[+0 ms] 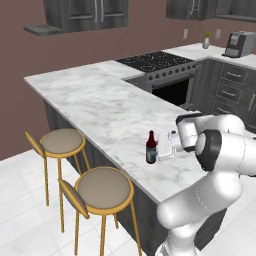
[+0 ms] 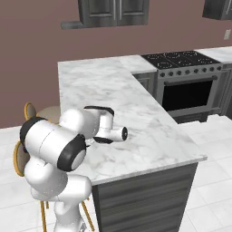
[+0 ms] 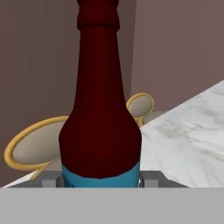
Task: Get the candle and the beer from the cabinet and move them to the dining counter.
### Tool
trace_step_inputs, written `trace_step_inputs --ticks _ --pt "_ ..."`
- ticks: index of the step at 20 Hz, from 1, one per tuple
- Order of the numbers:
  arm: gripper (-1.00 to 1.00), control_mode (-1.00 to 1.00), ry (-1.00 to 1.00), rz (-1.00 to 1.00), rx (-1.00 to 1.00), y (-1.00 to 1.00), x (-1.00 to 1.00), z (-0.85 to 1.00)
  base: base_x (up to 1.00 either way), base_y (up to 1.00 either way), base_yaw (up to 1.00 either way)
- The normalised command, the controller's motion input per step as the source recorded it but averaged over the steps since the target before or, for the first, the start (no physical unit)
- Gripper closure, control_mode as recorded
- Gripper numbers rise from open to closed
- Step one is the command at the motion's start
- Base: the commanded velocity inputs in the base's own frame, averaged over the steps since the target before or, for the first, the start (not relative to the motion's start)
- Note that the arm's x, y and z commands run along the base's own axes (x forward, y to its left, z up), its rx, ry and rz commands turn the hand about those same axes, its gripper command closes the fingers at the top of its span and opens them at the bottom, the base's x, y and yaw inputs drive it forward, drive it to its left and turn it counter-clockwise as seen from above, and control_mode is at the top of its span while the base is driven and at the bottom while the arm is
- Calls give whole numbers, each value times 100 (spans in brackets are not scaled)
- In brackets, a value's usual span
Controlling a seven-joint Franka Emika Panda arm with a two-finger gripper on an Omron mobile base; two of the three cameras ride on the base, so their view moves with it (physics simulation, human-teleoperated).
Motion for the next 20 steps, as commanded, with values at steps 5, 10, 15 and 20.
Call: trace_step_inputs --ticks 5,10,15,20 --pt "100 -100 0 1 1 0 20 -18 0 0 0" --pt "100 -100 1 0 0 0 24 -12 0 0 0" --pt "100 -100 3 0 0 0 24 -12 0 0 0" --pt "100 -100 1 0 0 0 23 -18 0 0 0"
